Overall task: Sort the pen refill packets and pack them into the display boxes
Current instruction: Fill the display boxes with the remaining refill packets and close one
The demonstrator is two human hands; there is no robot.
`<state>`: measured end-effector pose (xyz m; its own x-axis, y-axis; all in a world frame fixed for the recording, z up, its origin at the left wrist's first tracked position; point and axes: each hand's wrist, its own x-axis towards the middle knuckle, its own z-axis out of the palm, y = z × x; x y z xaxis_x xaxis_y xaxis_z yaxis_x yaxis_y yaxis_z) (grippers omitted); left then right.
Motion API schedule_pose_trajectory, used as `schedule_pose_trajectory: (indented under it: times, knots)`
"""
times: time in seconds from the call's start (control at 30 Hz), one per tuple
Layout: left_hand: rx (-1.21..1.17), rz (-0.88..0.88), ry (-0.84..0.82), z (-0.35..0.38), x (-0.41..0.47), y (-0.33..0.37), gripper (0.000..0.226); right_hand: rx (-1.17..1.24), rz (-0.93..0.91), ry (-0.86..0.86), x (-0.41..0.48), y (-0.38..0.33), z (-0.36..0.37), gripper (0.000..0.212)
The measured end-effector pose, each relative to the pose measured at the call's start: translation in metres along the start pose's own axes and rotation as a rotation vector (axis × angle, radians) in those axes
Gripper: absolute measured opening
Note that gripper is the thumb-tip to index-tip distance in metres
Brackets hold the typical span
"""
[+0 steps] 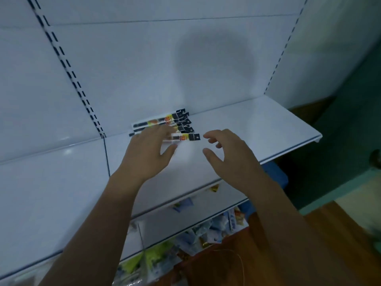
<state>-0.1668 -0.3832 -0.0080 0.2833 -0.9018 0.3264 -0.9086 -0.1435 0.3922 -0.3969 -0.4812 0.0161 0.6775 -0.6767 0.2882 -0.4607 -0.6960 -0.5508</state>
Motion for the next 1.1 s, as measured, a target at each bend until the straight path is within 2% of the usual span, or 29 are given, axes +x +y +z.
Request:
schedule_pose_trajectory:
  times: [0.3, 0.47, 0.67, 0.8, 0.9, 1.03, 1.1]
  knots:
    - [0.150, -0.146, -0.062, 0.016, 0.028, -0.039, 0.045, -0.029, -0.112, -0.156, 0.091, 0.027, 0.047, 0.038]
    - [0.185, -0.212, -0.026, 0.022, 0.026, -0.032, 0.039, -0.089, -0.182, -0.277, 0.130, 0.041, 0.072, 0.046]
    - [0.173, -0.296, 0.037, 0.029, 0.022, -0.023, 0.030, -0.043, -0.302, -0.291, 0.149, 0.061, 0.085, 0.023]
    - [0.186, -0.305, 0.052, 0.032, 0.019, -0.024, 0.017, -0.022, -0.345, -0.288, 0.153, 0.066, 0.086, 0.017]
    - [0.188, -0.302, 0.054, 0.033, 0.019, -0.025, 0.016, -0.003, -0.342, -0.308, 0.153, 0.067, 0.085, 0.020]
    - [0.171, -0.286, 0.036, 0.032, 0.021, -0.024, 0.015, 0.040, -0.316, -0.372, 0.156, 0.064, 0.084, 0.035]
    - [0.155, -0.287, 0.011, 0.030, 0.022, -0.025, 0.017, 0.007, -0.310, -0.404, 0.158, 0.060, 0.083, 0.035]
